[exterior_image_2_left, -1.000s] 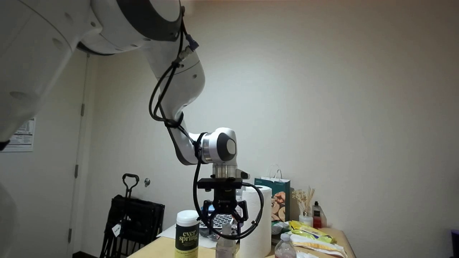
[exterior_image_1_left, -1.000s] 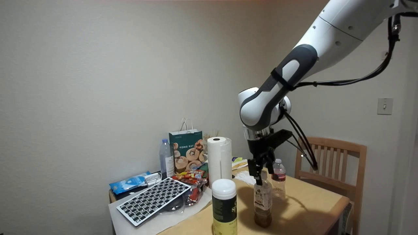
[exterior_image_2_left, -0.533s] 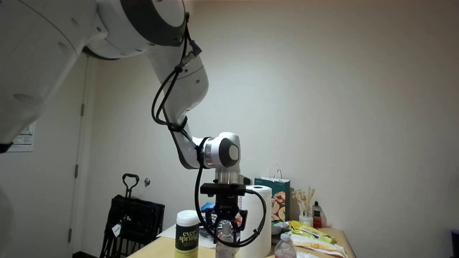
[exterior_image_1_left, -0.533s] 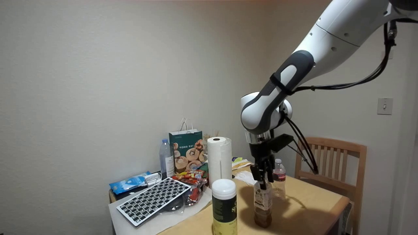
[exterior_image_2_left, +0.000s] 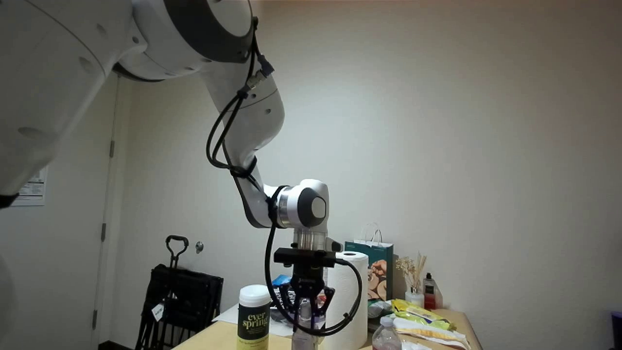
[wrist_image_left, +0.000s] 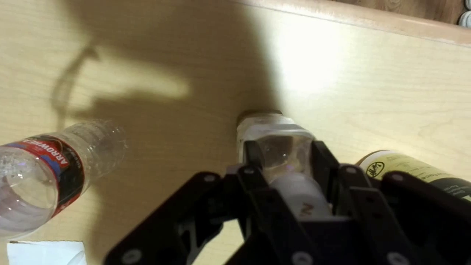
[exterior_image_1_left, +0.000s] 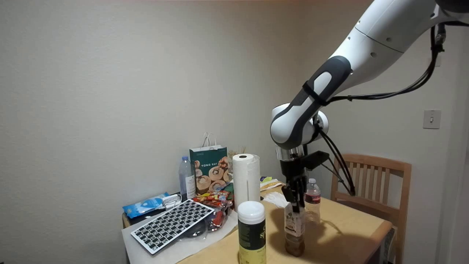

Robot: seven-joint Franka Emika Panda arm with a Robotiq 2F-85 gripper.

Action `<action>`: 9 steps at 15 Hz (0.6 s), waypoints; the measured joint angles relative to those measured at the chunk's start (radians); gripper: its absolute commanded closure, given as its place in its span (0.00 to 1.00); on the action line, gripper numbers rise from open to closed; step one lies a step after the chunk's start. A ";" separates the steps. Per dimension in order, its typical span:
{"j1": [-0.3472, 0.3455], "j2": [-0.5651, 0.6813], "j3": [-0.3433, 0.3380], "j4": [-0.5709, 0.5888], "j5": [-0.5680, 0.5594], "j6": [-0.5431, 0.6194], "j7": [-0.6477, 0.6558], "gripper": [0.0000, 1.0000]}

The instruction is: Make the bottle lay on the table and then make it sit upright.

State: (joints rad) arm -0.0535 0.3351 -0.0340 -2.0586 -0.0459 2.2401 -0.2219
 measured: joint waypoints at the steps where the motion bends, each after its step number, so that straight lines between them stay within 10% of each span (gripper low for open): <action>1: 0.000 -0.001 0.002 0.001 0.000 -0.011 -0.008 0.87; 9: 0.005 -0.035 0.011 0.010 -0.031 -0.154 -0.031 0.87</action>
State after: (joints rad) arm -0.0489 0.3000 -0.0233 -2.0483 -0.0766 2.0863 -0.2525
